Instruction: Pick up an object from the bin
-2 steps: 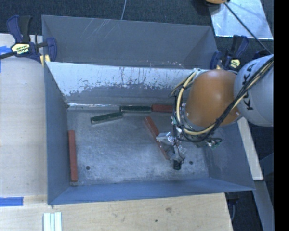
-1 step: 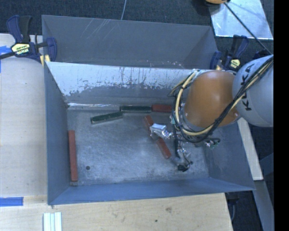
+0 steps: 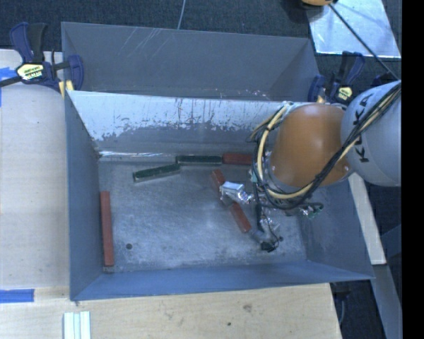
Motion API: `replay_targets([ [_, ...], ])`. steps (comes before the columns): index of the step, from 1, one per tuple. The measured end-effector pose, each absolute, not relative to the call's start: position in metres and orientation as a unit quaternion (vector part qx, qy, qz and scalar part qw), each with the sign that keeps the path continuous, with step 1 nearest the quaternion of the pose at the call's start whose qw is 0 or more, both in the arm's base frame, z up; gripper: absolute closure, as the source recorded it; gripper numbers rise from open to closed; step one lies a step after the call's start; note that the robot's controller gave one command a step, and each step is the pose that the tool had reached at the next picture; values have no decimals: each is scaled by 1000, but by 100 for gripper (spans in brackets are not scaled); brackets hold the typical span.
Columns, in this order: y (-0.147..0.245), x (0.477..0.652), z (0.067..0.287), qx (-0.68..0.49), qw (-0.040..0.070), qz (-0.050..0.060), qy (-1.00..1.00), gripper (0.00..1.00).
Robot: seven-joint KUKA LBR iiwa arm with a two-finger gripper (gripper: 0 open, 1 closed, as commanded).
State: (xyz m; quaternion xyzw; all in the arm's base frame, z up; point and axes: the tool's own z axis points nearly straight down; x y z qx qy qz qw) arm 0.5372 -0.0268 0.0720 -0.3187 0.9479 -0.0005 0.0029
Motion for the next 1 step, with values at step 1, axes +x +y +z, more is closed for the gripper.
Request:
replay_targets([
  [1, -72, 605, 86, -673, 2, -1, 740, 100],
])
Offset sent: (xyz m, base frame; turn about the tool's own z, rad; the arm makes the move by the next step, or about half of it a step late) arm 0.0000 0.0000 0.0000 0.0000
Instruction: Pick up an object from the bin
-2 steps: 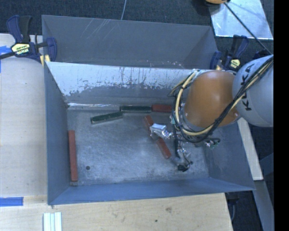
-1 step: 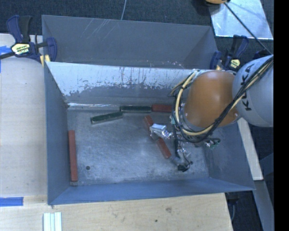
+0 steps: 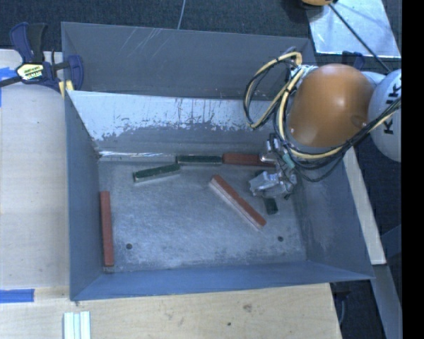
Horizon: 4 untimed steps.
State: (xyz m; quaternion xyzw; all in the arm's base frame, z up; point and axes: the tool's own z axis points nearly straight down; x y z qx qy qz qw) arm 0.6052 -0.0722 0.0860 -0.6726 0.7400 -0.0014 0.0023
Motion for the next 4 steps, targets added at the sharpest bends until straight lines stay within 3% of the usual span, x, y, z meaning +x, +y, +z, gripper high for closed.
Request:
replay_targets([
  [1, -71, 604, 86, -672, 1, 1, 741, 0],
  [3, -71, 605, 85, -674, 1, 1, 739, 0],
  [4, -86, 611, 71, -717, 2, 0, 697, 100],
])
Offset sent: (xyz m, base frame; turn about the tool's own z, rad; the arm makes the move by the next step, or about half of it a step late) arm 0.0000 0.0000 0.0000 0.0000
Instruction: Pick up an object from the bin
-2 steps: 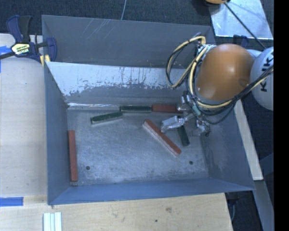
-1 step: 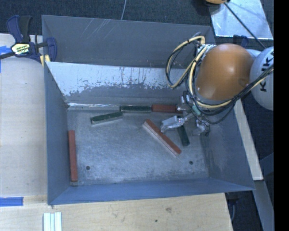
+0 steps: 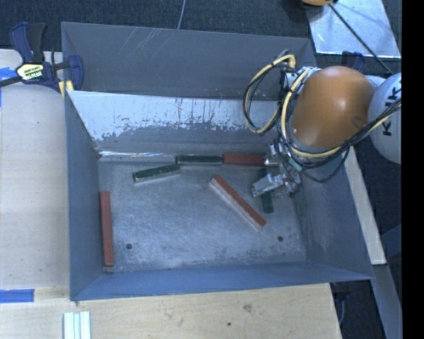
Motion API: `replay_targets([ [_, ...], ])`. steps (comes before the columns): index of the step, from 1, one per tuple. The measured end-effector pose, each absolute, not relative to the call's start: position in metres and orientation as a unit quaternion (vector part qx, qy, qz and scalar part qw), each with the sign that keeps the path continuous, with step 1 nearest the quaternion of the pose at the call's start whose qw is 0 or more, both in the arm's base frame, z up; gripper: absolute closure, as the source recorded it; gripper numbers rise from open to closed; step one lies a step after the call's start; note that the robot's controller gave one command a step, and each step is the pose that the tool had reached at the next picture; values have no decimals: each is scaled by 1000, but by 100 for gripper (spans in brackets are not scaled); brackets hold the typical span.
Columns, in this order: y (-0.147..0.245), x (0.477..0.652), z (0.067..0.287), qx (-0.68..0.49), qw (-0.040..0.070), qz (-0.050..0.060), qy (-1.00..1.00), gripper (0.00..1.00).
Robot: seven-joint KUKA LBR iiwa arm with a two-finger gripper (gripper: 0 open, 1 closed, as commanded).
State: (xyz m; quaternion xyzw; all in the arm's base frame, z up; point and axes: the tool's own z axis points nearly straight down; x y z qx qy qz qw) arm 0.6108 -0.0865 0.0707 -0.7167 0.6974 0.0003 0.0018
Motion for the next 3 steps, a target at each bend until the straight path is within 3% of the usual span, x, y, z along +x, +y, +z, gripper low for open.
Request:
replay_targets([
  [1, -87, 611, 71, -717, 2, 0, 697, 100],
  [2, -78, 614, 108, -722, 0, 2, 692, 100],
  [3, -86, 624, 220, -724, 1, 1, 689, 100],
])
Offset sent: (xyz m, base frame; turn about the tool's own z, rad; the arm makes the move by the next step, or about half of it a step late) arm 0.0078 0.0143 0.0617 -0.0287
